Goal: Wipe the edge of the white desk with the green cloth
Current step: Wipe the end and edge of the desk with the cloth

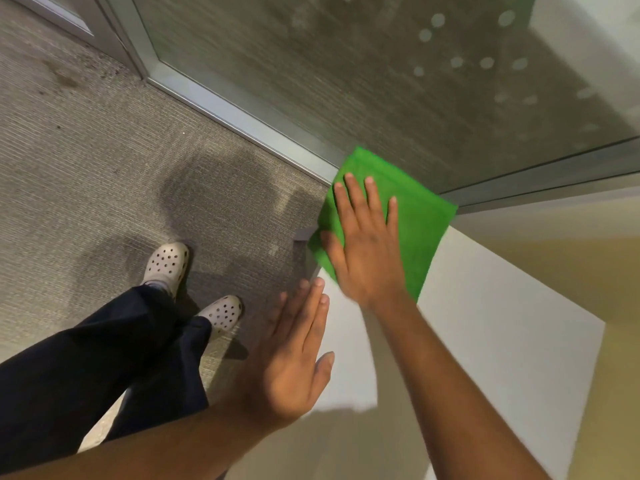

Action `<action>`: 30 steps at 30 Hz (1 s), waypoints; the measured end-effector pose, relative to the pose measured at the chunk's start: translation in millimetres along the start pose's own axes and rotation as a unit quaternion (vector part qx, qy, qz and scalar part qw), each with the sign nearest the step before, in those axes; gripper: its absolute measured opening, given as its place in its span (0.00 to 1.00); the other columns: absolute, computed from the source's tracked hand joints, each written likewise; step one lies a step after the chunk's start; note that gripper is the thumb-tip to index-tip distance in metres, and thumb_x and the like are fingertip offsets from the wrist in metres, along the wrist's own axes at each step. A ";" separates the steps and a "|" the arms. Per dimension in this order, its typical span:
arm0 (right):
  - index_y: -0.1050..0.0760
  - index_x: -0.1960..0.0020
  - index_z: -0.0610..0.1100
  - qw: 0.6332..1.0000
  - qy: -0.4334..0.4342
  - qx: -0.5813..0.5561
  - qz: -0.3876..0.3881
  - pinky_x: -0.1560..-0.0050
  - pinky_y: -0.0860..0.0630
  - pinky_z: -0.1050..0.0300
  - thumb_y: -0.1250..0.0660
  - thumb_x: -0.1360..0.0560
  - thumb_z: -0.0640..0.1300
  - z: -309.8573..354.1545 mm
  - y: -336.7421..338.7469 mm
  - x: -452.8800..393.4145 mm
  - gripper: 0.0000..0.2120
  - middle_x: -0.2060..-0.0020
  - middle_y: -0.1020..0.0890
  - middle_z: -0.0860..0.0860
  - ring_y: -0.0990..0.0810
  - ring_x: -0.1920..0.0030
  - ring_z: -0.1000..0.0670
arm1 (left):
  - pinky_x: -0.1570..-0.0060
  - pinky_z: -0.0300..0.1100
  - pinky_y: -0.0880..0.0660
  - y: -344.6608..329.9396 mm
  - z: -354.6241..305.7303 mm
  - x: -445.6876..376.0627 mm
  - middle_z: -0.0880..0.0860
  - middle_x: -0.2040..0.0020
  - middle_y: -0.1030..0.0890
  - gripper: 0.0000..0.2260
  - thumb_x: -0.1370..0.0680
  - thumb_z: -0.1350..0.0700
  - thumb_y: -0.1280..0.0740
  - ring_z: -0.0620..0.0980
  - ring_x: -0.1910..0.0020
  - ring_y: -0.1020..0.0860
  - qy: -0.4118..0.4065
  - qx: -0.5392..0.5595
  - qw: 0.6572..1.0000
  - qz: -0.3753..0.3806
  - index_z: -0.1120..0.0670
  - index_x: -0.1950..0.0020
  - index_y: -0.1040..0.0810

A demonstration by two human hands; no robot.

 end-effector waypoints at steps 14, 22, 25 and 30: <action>0.40 0.16 0.41 0.942 -0.304 -0.084 -0.117 0.15 0.49 0.34 0.53 0.12 0.54 -91.9 11.2 25.5 0.29 0.16 0.35 0.46 0.42 0.14 0.42 | 0.18 0.64 0.41 -1.0 1.2 3.0 0.64 0.11 0.50 0.37 0.16 0.47 0.38 0.66 0.12 0.48 -0.004 -0.017 1.000 0.017 0.66 0.15 0.45; 0.50 0.13 0.49 0.999 0.033 -0.030 0.002 0.13 0.53 0.36 0.55 0.13 0.60 -2.4 -7.8 33.8 0.31 0.12 0.48 0.53 0.55 0.12 0.45 | 0.20 0.65 0.35 4.5 -1.1 0.9 0.66 0.13 0.43 0.34 0.16 0.49 0.38 0.66 0.13 0.43 -0.002 -0.017 1.000 -0.013 0.68 0.16 0.41; 0.41 0.15 0.49 0.997 0.073 -0.003 0.000 0.14 0.50 0.34 0.47 0.13 0.58 -9.2 2.6 -5.9 0.29 0.14 0.39 0.52 0.48 0.13 0.43 | 0.20 0.65 0.33 4.1 -1.2 0.7 0.66 0.13 0.44 0.34 0.16 0.48 0.40 0.65 0.13 0.44 0.001 -0.020 1.000 -0.001 0.67 0.16 0.41; 0.39 0.16 0.46 0.981 -0.159 -0.082 -0.072 0.17 0.41 0.37 0.47 0.13 0.55 -28.3 16.8 -51.3 0.28 0.15 0.38 0.49 0.41 0.14 0.44 | 0.20 0.64 0.36 1.9 -2.1 -0.6 0.65 0.13 0.42 0.34 0.17 0.47 0.42 0.65 0.13 0.44 0.002 -0.014 1.000 -0.008 0.67 0.16 0.40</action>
Point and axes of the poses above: each hand's wrist, its own x-axis away from the middle knuckle, its own y-axis out of the back of the hand, z = x × y, the point moved 5 cm from there along -x, towards the middle knuckle
